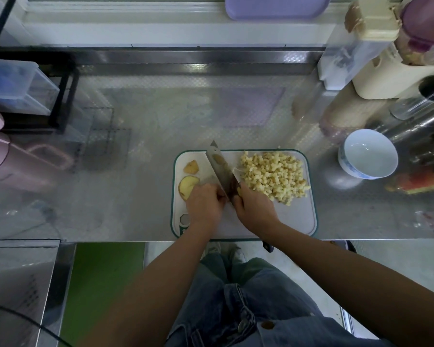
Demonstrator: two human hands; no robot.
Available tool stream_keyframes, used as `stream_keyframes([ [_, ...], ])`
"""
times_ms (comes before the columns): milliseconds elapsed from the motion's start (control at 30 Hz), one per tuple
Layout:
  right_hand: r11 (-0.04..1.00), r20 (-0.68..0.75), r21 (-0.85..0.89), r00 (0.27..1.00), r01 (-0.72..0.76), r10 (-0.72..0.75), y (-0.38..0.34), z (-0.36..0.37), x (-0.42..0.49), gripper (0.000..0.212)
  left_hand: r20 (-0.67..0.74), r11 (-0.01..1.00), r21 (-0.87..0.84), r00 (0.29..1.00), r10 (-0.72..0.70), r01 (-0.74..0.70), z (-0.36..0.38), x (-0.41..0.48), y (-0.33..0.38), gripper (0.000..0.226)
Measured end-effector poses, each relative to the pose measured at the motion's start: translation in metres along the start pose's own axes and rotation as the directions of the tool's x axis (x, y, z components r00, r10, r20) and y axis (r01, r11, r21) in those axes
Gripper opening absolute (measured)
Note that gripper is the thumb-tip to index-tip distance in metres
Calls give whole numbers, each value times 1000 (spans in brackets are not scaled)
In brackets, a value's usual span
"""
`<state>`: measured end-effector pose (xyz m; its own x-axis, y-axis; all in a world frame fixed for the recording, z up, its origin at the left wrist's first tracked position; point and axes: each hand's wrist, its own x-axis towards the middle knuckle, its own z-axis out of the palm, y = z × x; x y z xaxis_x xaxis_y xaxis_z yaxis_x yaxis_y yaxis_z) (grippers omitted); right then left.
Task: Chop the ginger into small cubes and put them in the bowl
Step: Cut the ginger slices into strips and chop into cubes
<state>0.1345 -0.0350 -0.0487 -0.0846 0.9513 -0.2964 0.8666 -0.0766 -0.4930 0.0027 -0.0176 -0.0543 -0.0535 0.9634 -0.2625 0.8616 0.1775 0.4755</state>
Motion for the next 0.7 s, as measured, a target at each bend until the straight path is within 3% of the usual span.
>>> stream_keyframes([
  [167, 998, -52, 15, 997, -54, 54, 10, -15, 4, 28, 24, 997, -71, 1000, 15, -13, 0, -1, -4, 12],
  [300, 999, -88, 46, 996, 8, -4, 5, -18, -3, 26, 2, 996, -90, 1000, 11, -10, -6, -4, -7, 13],
  [433, 998, -25, 43, 998, 55, -54, -5, -2, -16, 20, -74, 994, -100, 996, -41, 34, -11, -10, -15, 9],
  [533, 999, 30, 35, 999, 35, -36, 0, 5, -22, 21, -61, 998, -56, 998, -12, 9, -13, -16, -20, 10],
  [700, 998, -59, -7, 997, -59, 59, 28, -19, -15, 19, -45, 1000, 22, 999, -10, 11, -12, -25, -29, 15],
])
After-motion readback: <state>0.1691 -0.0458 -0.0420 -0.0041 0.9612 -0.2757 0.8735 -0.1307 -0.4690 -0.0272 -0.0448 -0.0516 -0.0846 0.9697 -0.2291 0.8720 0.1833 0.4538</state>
